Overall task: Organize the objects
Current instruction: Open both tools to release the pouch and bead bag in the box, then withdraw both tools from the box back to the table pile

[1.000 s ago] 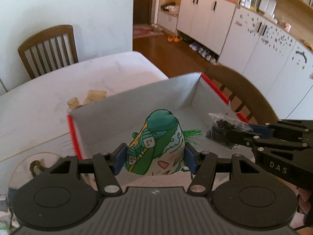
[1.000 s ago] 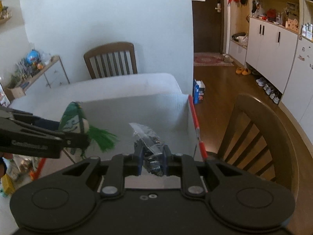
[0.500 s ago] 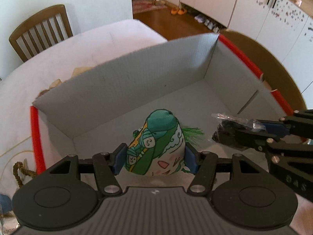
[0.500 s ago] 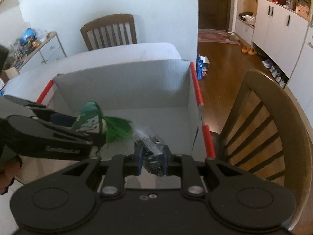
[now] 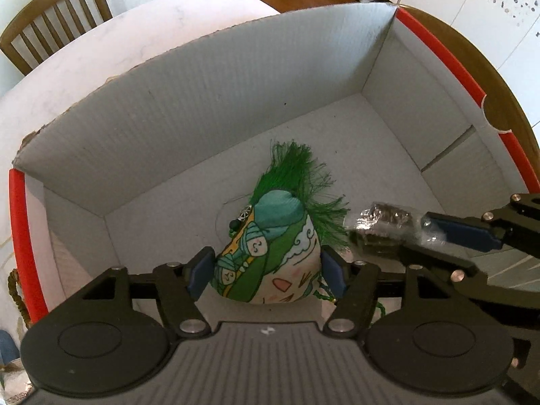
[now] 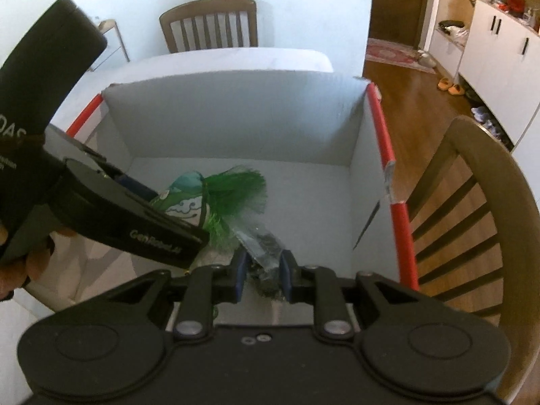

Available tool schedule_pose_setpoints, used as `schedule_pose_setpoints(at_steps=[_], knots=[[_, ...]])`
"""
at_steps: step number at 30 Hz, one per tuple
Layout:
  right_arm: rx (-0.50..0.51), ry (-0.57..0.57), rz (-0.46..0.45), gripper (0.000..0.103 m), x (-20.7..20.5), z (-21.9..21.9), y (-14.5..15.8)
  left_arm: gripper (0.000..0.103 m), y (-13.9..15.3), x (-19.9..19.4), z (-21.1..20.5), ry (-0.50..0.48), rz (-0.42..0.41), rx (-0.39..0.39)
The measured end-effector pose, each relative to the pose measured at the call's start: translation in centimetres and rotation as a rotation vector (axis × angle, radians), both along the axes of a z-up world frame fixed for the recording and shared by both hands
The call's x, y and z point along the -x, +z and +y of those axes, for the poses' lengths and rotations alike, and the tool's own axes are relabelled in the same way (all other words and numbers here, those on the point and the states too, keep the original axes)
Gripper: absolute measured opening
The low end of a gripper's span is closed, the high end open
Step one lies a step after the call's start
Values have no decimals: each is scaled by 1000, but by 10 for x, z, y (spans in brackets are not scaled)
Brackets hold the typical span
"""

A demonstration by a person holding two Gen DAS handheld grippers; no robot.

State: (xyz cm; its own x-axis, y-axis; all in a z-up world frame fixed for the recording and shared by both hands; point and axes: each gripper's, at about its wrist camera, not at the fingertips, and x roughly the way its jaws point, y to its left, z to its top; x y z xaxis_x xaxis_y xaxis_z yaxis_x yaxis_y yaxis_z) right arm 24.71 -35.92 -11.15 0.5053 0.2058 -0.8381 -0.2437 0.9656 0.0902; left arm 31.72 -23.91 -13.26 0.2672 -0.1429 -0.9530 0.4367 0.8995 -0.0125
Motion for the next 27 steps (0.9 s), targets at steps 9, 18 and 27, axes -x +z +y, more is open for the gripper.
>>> schedule_pose_setpoints(at_steps=[9, 18, 27], knots=[[-20, 12, 1, 34, 2, -3, 1, 84, 5, -2, 2, 21, -13, 12], [-48, 9, -35, 45, 13, -9, 14, 84, 30, 6, 9, 47, -67, 82], [-99, 3, -99, 52, 35, -12, 45, 84, 72, 38, 34, 64, -183, 157]])
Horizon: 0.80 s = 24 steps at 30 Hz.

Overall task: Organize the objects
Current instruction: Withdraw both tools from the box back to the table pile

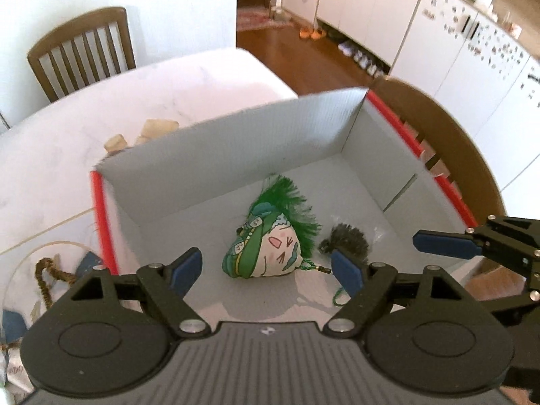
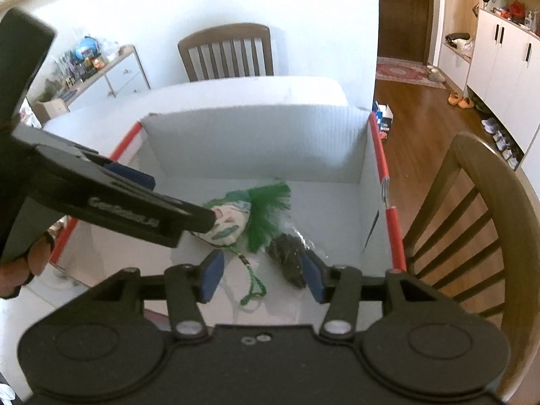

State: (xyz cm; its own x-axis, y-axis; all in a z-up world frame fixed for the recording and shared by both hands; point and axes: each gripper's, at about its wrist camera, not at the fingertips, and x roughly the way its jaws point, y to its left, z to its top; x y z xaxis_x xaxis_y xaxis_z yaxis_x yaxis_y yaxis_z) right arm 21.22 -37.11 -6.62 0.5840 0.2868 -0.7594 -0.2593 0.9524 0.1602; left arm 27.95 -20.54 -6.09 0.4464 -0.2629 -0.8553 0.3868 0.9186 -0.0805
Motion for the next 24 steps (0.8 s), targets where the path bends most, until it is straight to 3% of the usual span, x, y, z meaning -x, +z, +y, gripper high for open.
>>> schedule_pose_setpoints(at_steps=[12, 22, 24], knots=[[-47, -41, -112, 65, 35, 19, 39, 84, 54, 50, 63, 59, -176, 120], [-78, -41, -202, 79, 66, 69, 65, 86, 75, 90, 132, 113, -314, 191], [-83, -41, -209, 80, 69, 82, 68, 94, 76, 97, 146, 123, -330, 213]])
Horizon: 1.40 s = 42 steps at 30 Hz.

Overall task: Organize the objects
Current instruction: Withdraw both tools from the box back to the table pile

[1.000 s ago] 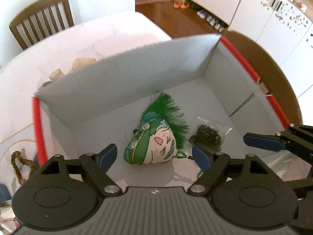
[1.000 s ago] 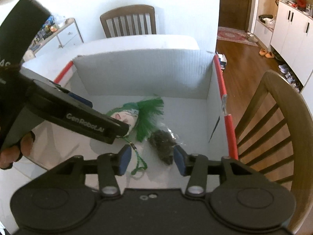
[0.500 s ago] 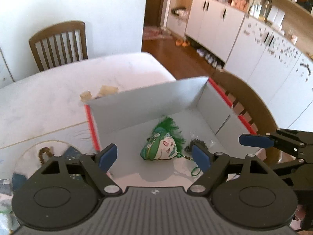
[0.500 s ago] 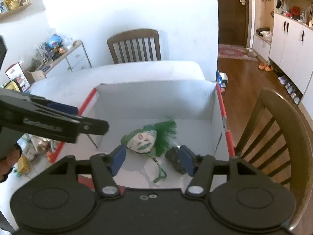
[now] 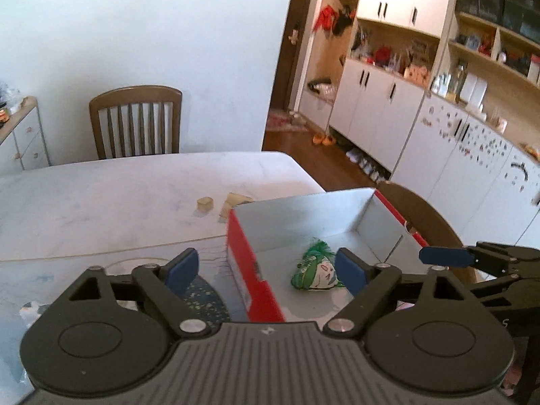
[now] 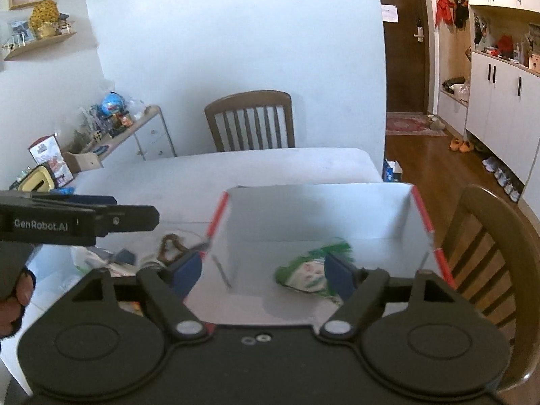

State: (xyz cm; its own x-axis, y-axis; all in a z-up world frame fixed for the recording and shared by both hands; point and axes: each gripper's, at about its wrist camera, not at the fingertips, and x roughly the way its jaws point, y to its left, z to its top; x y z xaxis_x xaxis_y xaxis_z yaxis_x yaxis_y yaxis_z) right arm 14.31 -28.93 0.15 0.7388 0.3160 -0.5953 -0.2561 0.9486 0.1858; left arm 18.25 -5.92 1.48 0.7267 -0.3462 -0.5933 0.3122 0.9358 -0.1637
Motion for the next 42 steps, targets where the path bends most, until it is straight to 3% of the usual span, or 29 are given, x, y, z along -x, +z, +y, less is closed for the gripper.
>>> schedule_pose_setpoints(at_steps=[3, 12, 19, 22, 31, 36, 42], knots=[[-4, 2, -15, 81, 7, 20, 4, 103, 2, 11, 23, 19, -33, 34], [-6, 9, -48, 87, 27, 76, 9, 103, -5, 40, 91, 75, -88, 94], [7, 32, -68, 95, 43, 117, 3, 103, -17, 65, 132, 110, -154, 20], [-14, 25, -74, 102, 48, 131, 0, 103, -25, 71, 151, 112, -138, 17], [-71, -28, -61, 102, 58, 164, -13, 103, -42, 94, 204, 124, -160, 53], [-35, -54, -90, 102, 64, 179, -23, 103, -48, 105, 212, 124, -203, 9], [-28, -78, -70, 102, 66, 189, -35, 103, -65, 104, 225, 112, -156, -24]])
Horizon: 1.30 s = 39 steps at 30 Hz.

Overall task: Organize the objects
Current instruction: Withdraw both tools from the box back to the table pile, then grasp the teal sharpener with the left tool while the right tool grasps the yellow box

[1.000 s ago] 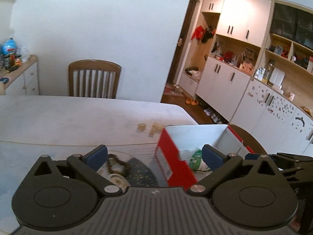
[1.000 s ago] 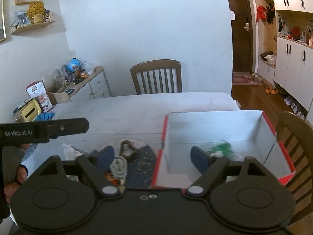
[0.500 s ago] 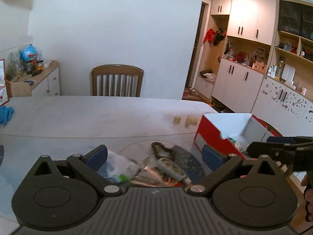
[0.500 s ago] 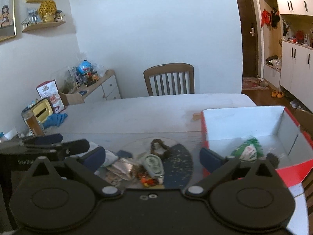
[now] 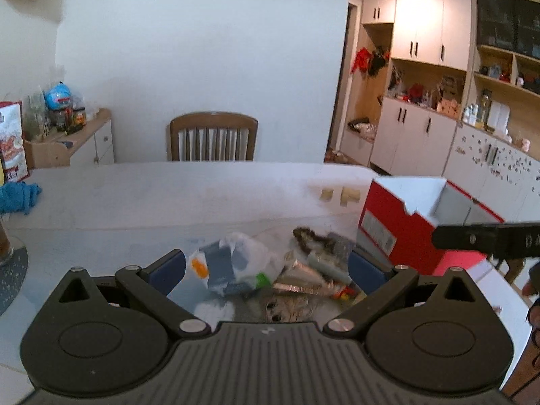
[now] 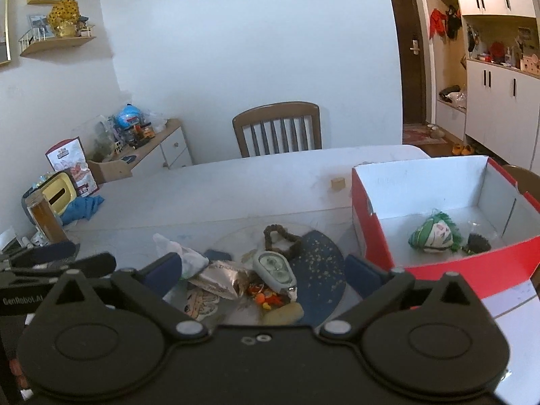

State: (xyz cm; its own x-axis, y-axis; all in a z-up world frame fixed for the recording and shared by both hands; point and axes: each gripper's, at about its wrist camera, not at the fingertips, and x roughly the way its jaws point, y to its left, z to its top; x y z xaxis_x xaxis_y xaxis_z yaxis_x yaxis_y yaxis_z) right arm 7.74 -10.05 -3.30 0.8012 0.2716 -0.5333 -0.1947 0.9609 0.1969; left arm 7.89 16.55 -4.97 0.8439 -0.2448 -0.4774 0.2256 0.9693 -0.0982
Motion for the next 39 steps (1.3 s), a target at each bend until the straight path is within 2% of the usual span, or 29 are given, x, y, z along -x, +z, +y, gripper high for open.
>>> schedule_pose_setpoints(at_steps=[7, 13, 16, 22, 26, 29, 31, 34, 36, 39], knots=[[56, 65, 16, 102, -3, 16, -11, 103, -32, 4, 2, -34, 58, -77], [124, 168, 34, 102, -6, 36, -25, 103, -58, 1, 9, -53, 146, -66], [126, 193, 78, 101, -11, 44, -33, 103, -68, 2, 10, -61, 166, -62], [128, 238, 187, 96, -22, 59, -51, 103, -89, 3, 11, -74, 206, -62], [154, 287, 210, 92, -24, 71, -58, 102, -101, 4, 6, -92, 223, -85], [161, 317, 246, 85, -28, 81, -65, 102, -107, 4, 1, -105, 223, -106], [166, 339, 266, 79, -31, 86, -69, 98, -109, 3, 0, -114, 230, -104], [183, 362, 274, 77, -34, 93, -74, 91, -111, 1, -3, -122, 241, -106], [204, 370, 272, 77, -37, 99, -75, 81, -112, 1, -4, -130, 247, -107], [216, 394, 275, 74, -41, 107, -78, 75, -113, 1, -7, -128, 247, -127]])
